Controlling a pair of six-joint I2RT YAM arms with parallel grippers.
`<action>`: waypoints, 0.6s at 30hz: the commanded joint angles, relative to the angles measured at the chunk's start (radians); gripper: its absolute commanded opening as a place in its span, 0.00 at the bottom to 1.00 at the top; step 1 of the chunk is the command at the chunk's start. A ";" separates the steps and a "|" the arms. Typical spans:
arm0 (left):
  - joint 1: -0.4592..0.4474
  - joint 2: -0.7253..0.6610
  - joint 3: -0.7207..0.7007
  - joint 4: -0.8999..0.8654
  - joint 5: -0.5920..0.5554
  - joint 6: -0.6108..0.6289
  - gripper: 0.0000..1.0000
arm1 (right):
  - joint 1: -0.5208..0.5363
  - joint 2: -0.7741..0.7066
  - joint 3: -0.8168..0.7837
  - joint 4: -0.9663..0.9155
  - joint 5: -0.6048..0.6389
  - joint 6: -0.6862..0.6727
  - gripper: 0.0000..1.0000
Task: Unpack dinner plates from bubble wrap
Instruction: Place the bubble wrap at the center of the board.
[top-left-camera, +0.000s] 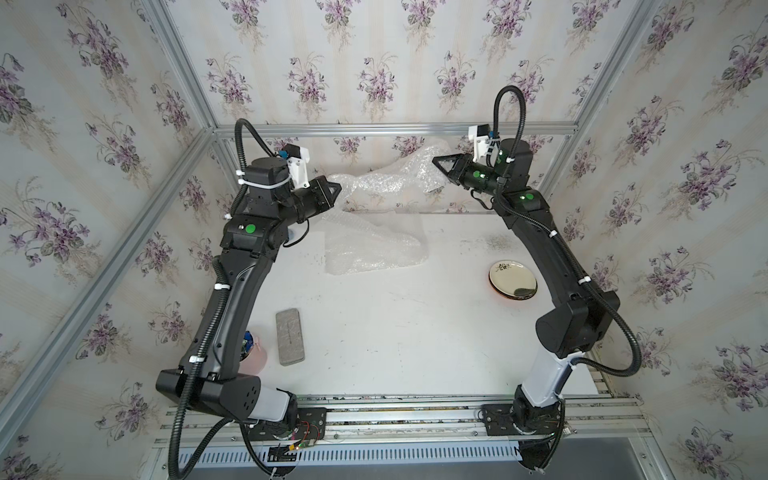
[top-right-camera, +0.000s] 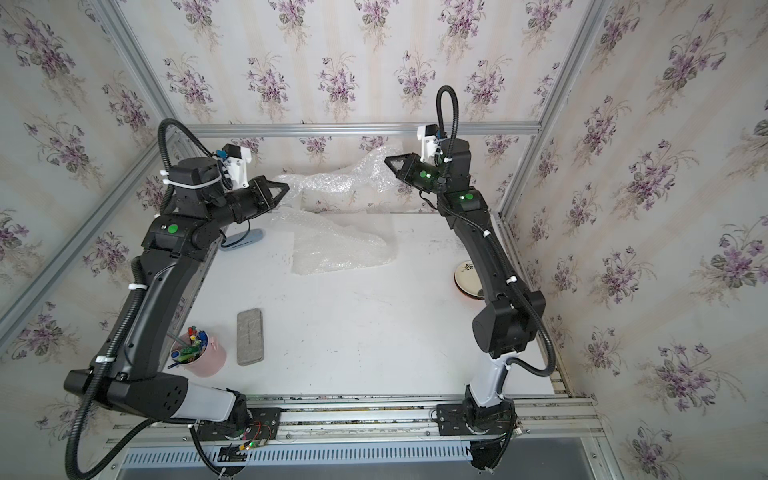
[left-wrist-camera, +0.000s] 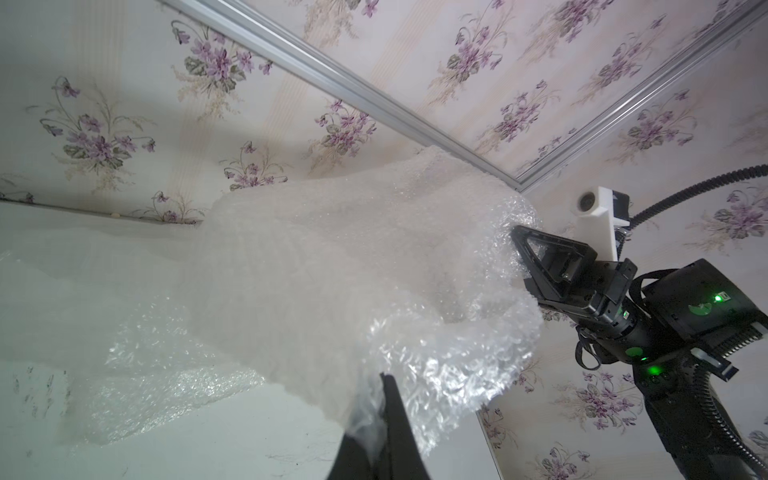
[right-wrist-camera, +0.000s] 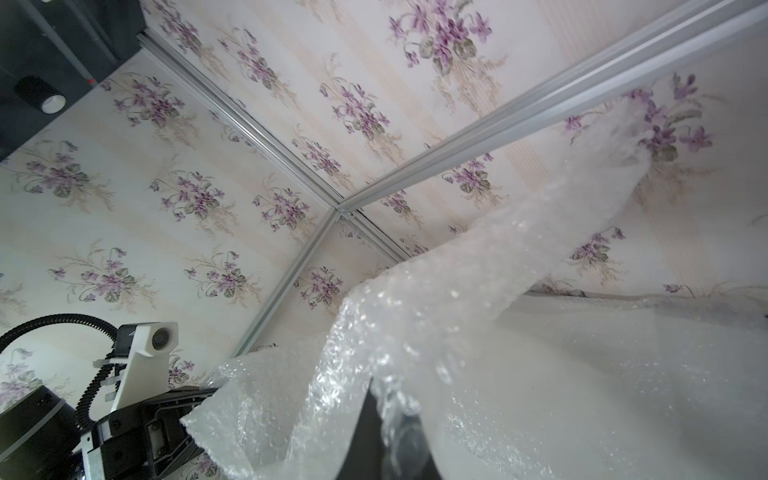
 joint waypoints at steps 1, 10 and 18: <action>-0.001 -0.002 0.058 0.053 -0.004 -0.044 0.04 | 0.003 -0.045 0.052 0.017 0.042 -0.021 0.00; -0.055 -0.093 -0.090 0.055 0.003 -0.089 0.04 | -0.008 -0.106 0.111 -0.079 0.021 -0.060 0.00; -0.028 -0.138 -0.364 0.029 -0.109 -0.020 0.05 | -0.035 -0.023 -0.204 0.078 -0.047 -0.022 0.00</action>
